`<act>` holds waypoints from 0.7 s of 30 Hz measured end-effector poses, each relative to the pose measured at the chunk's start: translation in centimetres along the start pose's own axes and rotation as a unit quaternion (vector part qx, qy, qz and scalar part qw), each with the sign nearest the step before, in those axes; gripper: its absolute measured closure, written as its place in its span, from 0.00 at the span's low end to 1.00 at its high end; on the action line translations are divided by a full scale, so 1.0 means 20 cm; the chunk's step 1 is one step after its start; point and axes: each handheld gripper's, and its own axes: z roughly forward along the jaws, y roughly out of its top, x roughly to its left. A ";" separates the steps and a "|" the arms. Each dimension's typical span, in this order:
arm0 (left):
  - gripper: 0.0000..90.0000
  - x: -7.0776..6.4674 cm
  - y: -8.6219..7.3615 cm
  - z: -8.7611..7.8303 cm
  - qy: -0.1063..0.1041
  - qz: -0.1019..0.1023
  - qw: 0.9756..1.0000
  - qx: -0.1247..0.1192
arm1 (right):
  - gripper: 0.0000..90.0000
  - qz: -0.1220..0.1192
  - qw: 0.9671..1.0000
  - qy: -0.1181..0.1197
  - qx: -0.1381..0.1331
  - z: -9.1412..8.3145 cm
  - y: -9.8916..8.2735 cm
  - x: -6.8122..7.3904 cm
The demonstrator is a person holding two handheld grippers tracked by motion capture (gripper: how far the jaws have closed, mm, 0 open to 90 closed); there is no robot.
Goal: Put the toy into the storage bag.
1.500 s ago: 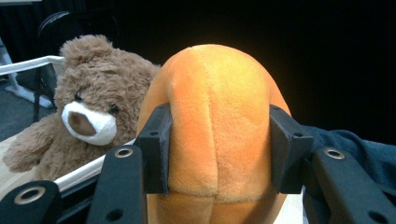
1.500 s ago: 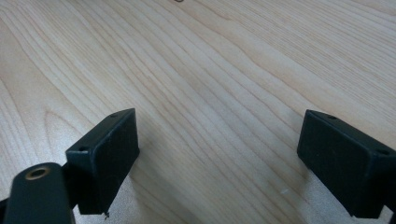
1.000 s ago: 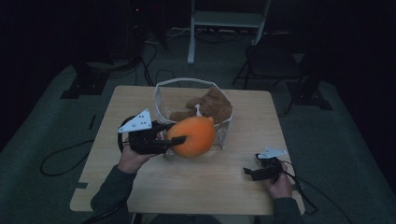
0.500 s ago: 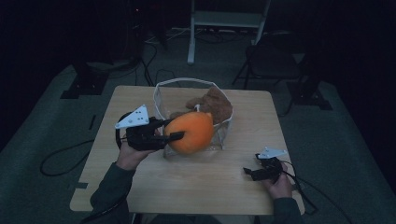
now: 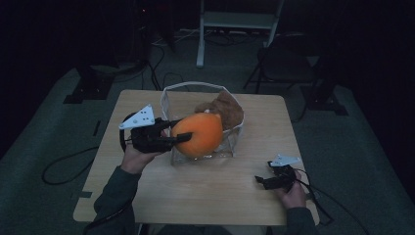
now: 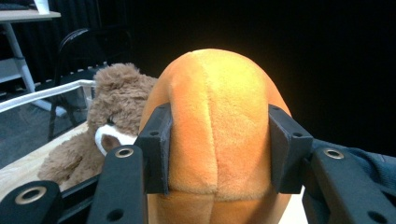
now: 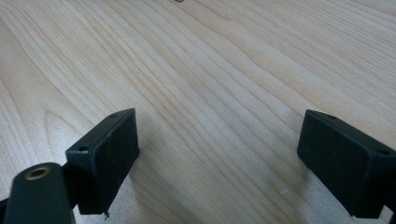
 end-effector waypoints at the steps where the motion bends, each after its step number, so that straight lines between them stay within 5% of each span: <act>1: 0.56 0.00 0.00 0.00 0.000 0.000 1.000 0.000 | 0.13 0.000 1.000 0.000 0.000 0.00 0.00 0.00; 21: 0.56 0.03 0.04 -0.02 0.005 0.002 1.000 -0.007 | 0.13 0.000 1.000 0.000 0.000 0.00 0.00 0.00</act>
